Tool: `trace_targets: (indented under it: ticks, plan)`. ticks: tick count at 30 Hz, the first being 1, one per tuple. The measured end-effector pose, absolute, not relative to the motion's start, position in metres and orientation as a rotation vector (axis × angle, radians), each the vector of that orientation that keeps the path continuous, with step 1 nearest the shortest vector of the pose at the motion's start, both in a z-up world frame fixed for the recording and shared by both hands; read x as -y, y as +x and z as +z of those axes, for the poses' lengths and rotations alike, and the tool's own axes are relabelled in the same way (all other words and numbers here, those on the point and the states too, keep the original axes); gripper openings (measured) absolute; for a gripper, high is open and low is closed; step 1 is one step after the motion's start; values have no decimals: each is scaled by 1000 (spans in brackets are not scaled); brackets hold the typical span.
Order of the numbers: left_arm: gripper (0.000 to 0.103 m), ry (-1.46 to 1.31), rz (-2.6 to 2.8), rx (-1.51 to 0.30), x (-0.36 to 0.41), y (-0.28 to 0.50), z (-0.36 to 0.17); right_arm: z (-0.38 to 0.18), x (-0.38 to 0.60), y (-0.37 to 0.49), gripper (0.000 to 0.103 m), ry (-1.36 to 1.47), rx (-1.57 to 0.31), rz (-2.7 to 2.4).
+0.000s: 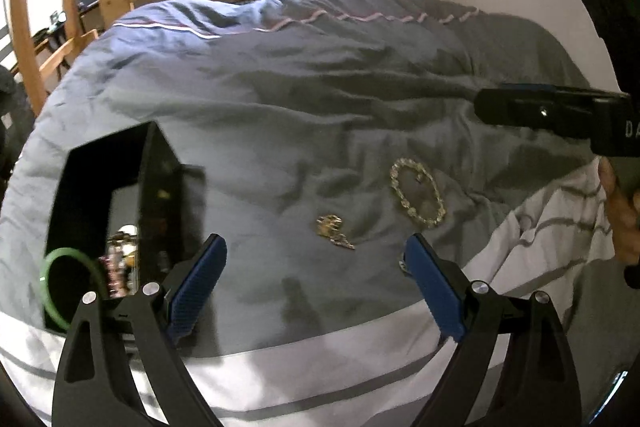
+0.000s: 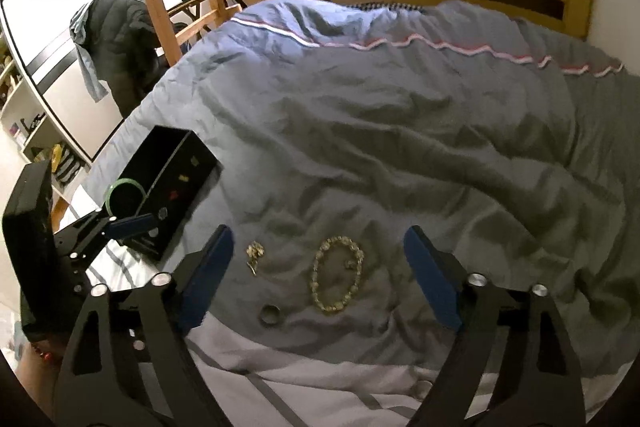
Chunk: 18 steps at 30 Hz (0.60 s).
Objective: Organize jewelry
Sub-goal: 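Move left tool to gold pendant chain while right tool approaches gold bracelet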
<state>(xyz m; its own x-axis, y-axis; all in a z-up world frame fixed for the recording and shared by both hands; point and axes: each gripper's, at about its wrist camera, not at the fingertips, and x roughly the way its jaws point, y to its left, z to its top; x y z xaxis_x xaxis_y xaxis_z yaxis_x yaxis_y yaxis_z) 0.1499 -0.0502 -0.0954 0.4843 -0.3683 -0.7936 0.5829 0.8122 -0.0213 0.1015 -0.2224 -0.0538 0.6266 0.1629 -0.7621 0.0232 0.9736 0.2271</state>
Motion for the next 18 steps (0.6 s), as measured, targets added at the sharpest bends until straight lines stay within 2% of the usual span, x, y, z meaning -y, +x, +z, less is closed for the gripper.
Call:
trace_targets:
  ticks: [5,7,11,15,16,18]
  plan:
    - [77,286,-592,-917,64,161,-116,-78,229,101,71,232,-929,123]
    - [75,279,-598,-918,67,167,-122,-91,230,102,67,235,-945,146]
    - [72,271,-622,-931,73,179,-135,-114,232,107,66,255,-976,174]
    - [62,279,-631,-963,77,186,-149,-125,231,114,63,278,-969,198]
    - [61,278,-634,-961,77,186,-149,-127,231,116,60,276,-968,193]
    - [51,271,-652,-959,78,187,-149,-134,233,122,50,286,-976,187]
